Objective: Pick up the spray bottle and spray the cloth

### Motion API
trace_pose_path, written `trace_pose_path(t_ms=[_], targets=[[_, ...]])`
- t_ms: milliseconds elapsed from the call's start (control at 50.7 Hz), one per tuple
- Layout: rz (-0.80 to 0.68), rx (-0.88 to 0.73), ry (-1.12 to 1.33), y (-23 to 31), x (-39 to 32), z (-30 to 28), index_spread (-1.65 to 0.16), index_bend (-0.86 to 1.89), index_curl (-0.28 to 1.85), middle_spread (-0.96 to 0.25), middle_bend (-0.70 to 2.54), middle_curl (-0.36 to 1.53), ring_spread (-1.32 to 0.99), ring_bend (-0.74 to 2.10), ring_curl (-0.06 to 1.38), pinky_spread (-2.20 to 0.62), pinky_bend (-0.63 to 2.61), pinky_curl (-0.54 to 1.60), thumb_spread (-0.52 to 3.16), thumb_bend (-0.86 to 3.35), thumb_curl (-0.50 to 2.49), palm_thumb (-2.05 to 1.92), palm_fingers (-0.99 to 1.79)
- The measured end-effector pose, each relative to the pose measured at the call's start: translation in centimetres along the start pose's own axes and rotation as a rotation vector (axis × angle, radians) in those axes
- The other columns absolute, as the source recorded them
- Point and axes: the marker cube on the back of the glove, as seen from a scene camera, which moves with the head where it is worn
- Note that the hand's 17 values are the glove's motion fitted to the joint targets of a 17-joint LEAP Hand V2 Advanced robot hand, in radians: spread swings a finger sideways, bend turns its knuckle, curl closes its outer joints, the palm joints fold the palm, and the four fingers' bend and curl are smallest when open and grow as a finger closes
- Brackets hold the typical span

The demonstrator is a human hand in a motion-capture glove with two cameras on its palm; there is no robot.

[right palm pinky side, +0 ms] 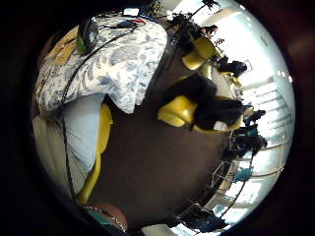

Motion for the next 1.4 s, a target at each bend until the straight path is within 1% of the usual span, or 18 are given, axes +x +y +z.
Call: trace_pose_path(t_ms=[138, 217, 414, 572, 887, 1400], targets=[[-0.04, -0.004, -0.009, -0.2, 0.4, -3.7, -0.41, 0.13, 0.24, -0.07, 0.19, 0.29, -0.1, 0.4, 0.3, 0.19, 0.32, 0.32, 0.99, -0.04, 0.28, 0.49, 0.23], [-0.073, -0.02, -0.015, -0.7, 0.2, -4.3, -0.42, 0.14, 0.23, -0.08, 0.2, 0.3, -0.11, 0.39, 0.3, 0.19, 0.31, 0.32, 0.99, -0.03, 0.29, 0.48, 0.24], [-0.099, -0.101, -0.005, -1.1, -0.5, -2.5, -0.42, 0.14, 0.24, -0.09, 0.19, 0.3, -0.12, 0.4, 0.3, 0.18, 0.31, 0.33, 0.99, -0.03, 0.29, 0.46, 0.24], [-0.082, -0.127, -0.051, -0.7, -0.5, -1.4, -0.42, 0.14, 0.23, -0.09, 0.19, 0.31, -0.12, 0.4, 0.3, 0.18, 0.31, 0.33, 0.99, -0.03, 0.3, 0.46, 0.23], [-0.04, -0.088, -0.089, -0.1, 1.3, -1.0, -0.42, 0.14, 0.23, -0.08, 0.2, 0.32, -0.12, 0.4, 0.3, 0.19, 0.31, 0.34, 1.0, -0.02, 0.31, 0.46, 0.25], [-0.024, -0.088, -0.08, -0.2, 1.2, 0.2, -0.42, 0.14, 0.23, -0.08, 0.19, 0.32, -0.11, 0.4, 0.31, 0.2, 0.31, 0.35, 1.01, -0.02, 0.32, 0.49, 0.25]])
